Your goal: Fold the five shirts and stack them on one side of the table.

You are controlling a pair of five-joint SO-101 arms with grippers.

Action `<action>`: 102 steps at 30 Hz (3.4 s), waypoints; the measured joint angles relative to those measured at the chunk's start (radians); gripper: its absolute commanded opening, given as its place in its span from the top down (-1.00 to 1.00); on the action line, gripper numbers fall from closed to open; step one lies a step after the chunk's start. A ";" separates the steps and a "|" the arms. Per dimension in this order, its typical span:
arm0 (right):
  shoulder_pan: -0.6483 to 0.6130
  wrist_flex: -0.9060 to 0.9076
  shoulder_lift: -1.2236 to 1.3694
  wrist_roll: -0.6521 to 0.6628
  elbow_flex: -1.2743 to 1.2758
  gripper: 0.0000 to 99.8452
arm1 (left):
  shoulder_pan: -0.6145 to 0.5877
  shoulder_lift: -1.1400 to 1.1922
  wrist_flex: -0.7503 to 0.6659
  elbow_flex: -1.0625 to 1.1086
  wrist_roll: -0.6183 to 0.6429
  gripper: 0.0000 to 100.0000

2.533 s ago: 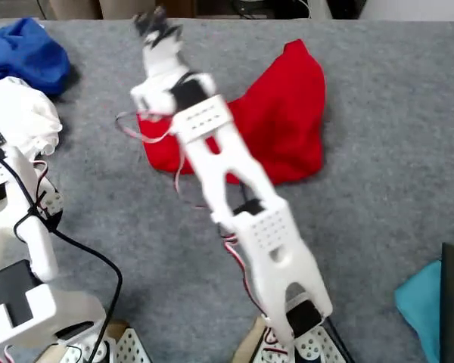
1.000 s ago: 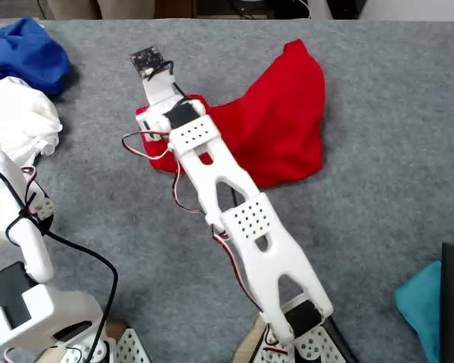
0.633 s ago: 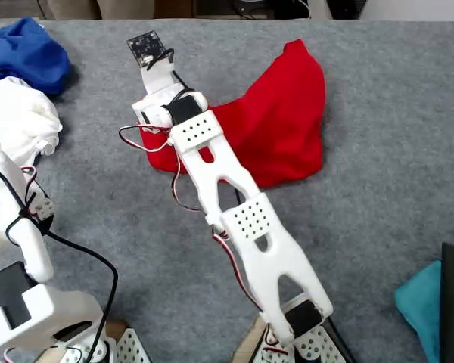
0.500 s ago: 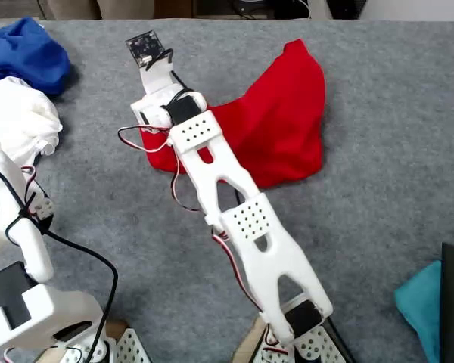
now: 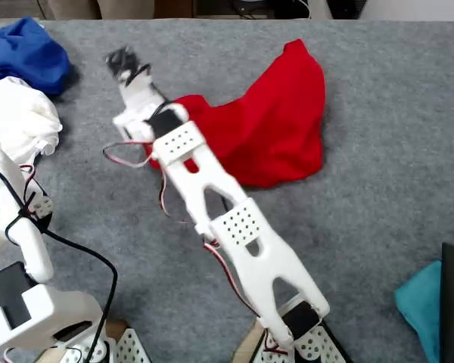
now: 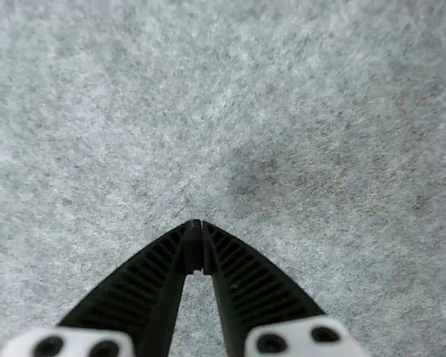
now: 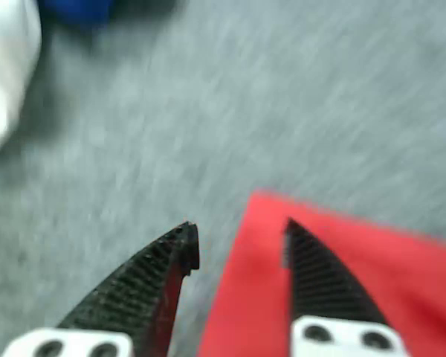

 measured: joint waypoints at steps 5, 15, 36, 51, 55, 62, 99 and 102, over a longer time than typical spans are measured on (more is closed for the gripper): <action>-0.002 0.210 -0.002 -0.049 0.000 0.34 | -0.040 0.000 0.000 -0.002 0.003 0.96; 0.021 0.503 -0.006 -0.051 0.000 0.58 | -0.044 0.000 0.000 -0.002 0.002 0.96; 0.097 0.686 -0.155 -0.051 -0.031 0.99 | -0.044 0.000 0.000 -0.002 0.003 0.96; 0.029 0.686 -0.721 0.152 0.922 0.92 | -0.044 0.000 0.000 -0.002 0.003 0.96; 0.029 0.669 -0.730 0.180 0.977 0.59 | -0.044 0.000 0.000 -0.002 0.003 0.96; 0.017 0.654 -0.730 0.196 0.980 0.41 | -0.044 0.000 0.002 -0.006 0.003 0.96; -0.334 0.663 -0.436 0.115 0.681 0.41 | -0.434 0.000 0.002 -0.146 0.000 0.96; -0.334 0.649 -0.411 0.115 0.681 0.41 | -0.436 0.000 0.002 -0.146 -0.005 0.96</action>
